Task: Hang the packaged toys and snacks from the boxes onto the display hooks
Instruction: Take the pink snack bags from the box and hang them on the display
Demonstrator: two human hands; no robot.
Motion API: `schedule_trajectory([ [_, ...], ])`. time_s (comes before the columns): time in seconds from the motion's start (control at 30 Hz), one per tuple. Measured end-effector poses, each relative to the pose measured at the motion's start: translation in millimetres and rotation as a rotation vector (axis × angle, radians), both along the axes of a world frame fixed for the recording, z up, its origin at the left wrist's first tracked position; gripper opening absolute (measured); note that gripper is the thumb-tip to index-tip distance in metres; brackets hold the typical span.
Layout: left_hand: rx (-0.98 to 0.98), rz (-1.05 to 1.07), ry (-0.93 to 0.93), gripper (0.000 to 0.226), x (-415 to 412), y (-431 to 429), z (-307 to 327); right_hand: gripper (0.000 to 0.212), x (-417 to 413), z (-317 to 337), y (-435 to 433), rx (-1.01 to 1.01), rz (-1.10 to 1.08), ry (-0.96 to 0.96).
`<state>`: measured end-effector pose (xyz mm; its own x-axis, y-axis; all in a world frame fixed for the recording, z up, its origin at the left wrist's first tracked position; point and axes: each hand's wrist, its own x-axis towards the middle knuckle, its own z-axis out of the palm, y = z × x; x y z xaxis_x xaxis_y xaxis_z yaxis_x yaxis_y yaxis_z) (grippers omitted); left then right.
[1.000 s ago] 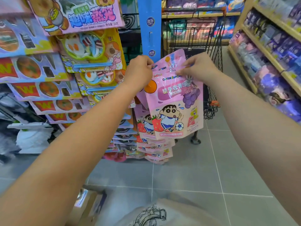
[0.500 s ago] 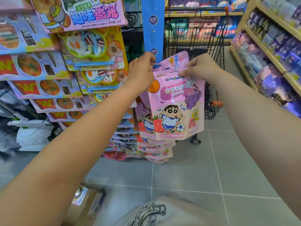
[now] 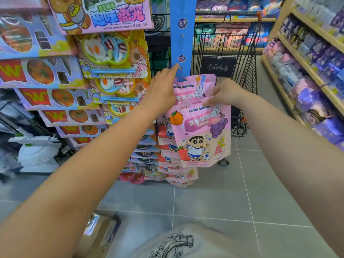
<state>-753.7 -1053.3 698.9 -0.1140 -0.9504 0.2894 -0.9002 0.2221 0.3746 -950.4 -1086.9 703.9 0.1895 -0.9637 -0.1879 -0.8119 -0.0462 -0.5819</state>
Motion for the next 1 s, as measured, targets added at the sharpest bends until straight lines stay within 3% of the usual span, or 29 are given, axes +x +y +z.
schedule_trajectory([
  [0.07,-0.021,-0.005,0.143,0.063,-0.4,1.2,2.0,0.024,-0.4,6.8,5.3,-0.119,0.026,-0.014],
  [0.17,-0.061,-0.014,0.347,0.053,-1.7,2.6,9.4,0.04,1.1,22.8,6.7,-0.31,-0.004,-0.051],
  [0.33,-0.127,-0.048,0.469,0.051,-13.3,4.5,34.5,0.038,11.0,53.5,-1.3,-0.545,-0.036,-0.127],
  [0.57,-0.142,0.185,0.355,0.063,-29.8,-12.8,72.0,0.04,32.6,76.5,-19.9,-0.675,-0.142,-0.014],
  [1.0,-0.096,0.195,0.323,0.062,-29.8,-13.8,75.2,0.039,48.2,77.2,-31.4,-0.654,-0.121,0.008],
])
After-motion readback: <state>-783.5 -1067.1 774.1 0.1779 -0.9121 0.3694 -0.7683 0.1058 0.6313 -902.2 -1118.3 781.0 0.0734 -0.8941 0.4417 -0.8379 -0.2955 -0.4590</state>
